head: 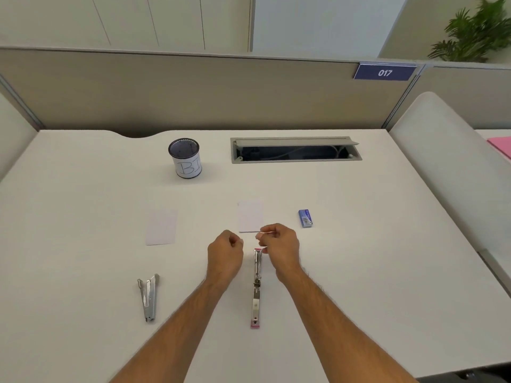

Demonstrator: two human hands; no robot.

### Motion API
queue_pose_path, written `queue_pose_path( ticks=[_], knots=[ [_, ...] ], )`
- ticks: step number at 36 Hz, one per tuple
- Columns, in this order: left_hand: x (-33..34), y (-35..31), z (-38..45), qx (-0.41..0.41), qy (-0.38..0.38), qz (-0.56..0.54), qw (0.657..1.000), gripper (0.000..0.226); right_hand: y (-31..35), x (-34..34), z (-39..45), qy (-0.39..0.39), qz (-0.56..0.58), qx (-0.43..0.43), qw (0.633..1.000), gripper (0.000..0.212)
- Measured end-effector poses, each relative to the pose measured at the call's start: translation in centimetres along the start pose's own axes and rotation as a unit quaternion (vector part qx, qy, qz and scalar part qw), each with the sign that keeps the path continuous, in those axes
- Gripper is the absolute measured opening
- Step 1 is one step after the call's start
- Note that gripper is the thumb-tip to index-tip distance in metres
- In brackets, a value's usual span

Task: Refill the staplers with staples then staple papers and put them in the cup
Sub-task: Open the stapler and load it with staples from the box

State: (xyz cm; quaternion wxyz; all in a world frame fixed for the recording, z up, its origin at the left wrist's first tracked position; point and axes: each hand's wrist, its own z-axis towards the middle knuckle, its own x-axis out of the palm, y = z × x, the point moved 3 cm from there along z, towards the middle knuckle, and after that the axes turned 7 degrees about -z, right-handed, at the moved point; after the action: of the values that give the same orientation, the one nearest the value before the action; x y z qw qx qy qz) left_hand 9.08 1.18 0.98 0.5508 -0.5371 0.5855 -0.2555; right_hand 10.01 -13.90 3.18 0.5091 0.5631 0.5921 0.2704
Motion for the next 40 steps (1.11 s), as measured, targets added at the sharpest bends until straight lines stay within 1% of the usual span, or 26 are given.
queue_pose_path(
  ticks=[10, 15, 19, 24, 27, 32, 40],
  knots=[
    [-4.2, -4.7, 4.8, 0.025, -0.033, 0.012, 0.999, 0.013, 5.7, 4.0, 2.6, 0.014, 0.009, -0.073, 0.997, 0.01],
    [-6.8, -6.2, 7.2, 0.035, -0.059, 0.019, 0.997, 0.011, 8.3, 6.2, 4.0, 0.027, 0.002, -0.105, 0.994, 0.017],
    [-9.1, -6.9, 9.1, 0.038, -0.081, 0.013, 0.996, 0.012, 10.7, 8.5, 5.5, 0.04, -0.017, -0.122, 0.992, 0.022],
    [-12.1, -7.5, 12.1, 0.046, -0.112, 0.016, 0.993, 0.015, 13.8, 12.0, 7.9, 0.043, -0.058, -0.157, 0.985, 0.02],
    [-13.2, -7.7, 13.8, 0.044, -0.117, 0.025, 0.992, 0.015, 15.4, 13.8, 9.5, 0.05, -0.108, -0.193, 0.974, 0.025],
    [-14.1, -8.2, 16.4, 0.043, -0.125, 0.032, 0.991, 0.015, 17.3, 16.9, 12.0, 0.091, -0.211, -0.255, 0.939, 0.038],
    [-14.0, -7.4, 18.2, 0.028, -0.127, 0.021, 0.991, 0.015, 17.6, 20.2, 14.8, 0.132, -0.321, -0.277, 0.896, 0.05]
  ],
)
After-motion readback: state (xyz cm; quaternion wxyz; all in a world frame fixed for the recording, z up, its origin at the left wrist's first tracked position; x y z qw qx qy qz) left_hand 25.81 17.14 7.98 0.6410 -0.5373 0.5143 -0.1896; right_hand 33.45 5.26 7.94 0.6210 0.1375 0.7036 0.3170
